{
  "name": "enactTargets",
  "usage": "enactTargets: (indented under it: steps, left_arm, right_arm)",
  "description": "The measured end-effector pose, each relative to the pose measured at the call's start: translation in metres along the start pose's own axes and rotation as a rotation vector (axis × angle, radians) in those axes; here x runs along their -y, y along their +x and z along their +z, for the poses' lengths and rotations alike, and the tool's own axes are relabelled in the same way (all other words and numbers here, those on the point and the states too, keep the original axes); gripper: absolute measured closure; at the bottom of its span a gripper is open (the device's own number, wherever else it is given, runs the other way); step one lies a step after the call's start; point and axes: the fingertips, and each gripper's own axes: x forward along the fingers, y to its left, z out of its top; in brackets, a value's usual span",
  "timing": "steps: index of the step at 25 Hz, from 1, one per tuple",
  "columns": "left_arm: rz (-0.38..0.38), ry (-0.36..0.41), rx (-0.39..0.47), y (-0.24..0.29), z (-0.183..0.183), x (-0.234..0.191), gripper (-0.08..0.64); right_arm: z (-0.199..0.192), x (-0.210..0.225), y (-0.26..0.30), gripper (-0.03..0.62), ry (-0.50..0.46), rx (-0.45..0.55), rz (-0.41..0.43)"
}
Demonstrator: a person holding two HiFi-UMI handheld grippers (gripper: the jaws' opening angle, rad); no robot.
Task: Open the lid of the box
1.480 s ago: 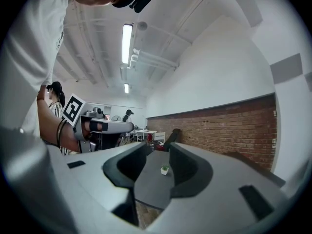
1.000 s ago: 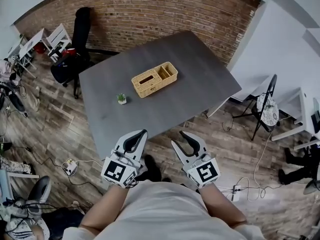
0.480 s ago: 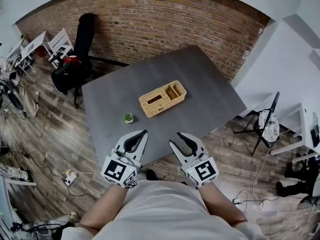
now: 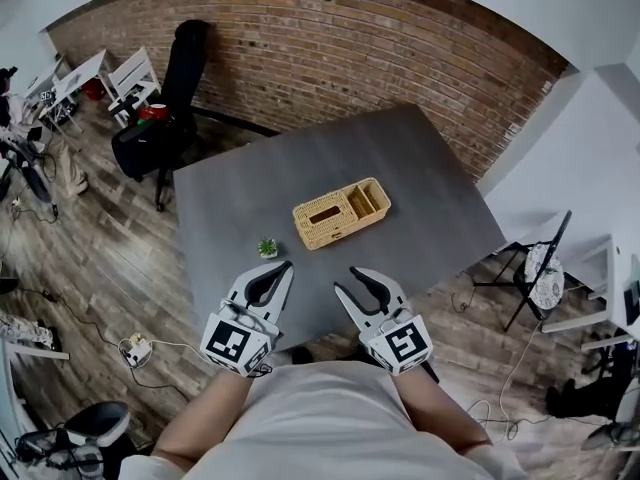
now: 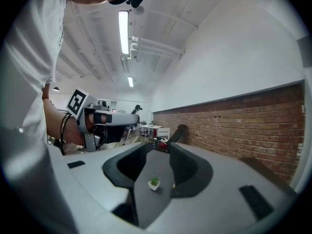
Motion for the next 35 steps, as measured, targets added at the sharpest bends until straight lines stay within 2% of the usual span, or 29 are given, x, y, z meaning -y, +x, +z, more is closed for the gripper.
enactTargets:
  steps: [7, 11, 19, 26, 32, 35]
  left_arm:
    - [0.11, -0.014, -0.027, 0.019, -0.01, -0.015, 0.548]
    - [0.169, -0.024, -0.034, 0.041, -0.016, -0.018, 0.548]
    - [0.31, -0.021, -0.036, 0.088, -0.017, -0.021, 0.548]
    - [0.42, 0.024, -0.041, 0.116, -0.011, -0.009, 0.548]
    - [0.495, -0.002, -0.046, 0.117, -0.02, -0.008, 0.548]
    - [0.513, -0.016, -0.06, 0.117, -0.028, -0.011, 0.548]
  right_arm:
    - [-0.012, 0.023, 0.024, 0.437, 0.007, -0.01, 0.116]
    - [-0.018, 0.05, 0.036, 0.437, 0.001, -0.025, 0.19]
    - [-0.021, 0.098, 0.048, 0.437, -0.067, -0.068, 0.394]
    - [-0.021, 0.135, 0.048, 0.437, -0.074, -0.044, 0.493]
    - [-0.031, 0.14, 0.053, 0.437, -0.064, -0.053, 0.56]
    - [-0.043, 0.137, 0.057, 0.436, -0.075, -0.093, 0.604]
